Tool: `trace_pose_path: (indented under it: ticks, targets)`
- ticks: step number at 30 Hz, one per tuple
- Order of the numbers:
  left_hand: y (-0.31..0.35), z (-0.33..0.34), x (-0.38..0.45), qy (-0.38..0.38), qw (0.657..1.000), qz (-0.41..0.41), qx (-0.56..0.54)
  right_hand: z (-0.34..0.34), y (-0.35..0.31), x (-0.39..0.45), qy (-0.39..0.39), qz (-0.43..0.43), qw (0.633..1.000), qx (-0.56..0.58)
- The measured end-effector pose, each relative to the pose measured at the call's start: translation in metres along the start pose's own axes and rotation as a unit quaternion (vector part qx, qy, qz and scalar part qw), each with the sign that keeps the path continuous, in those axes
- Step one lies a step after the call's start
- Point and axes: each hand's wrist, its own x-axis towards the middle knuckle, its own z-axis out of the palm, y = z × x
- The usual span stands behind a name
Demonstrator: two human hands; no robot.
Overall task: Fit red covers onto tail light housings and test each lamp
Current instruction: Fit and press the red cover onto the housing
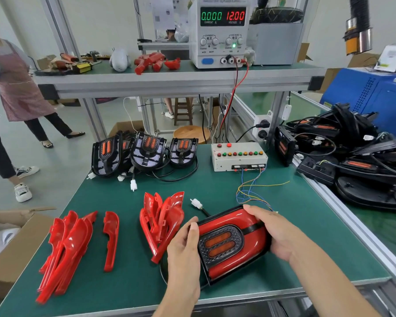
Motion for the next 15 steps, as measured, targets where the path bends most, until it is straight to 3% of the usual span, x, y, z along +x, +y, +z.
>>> trace_pose_path:
  ticks: [15]
  targets:
    - [0.000, 0.018, 0.004, 0.032, 0.998, 0.003, 0.048, 0.000, -0.014, -0.003, -0.034, 0.046, 0.997, -0.057]
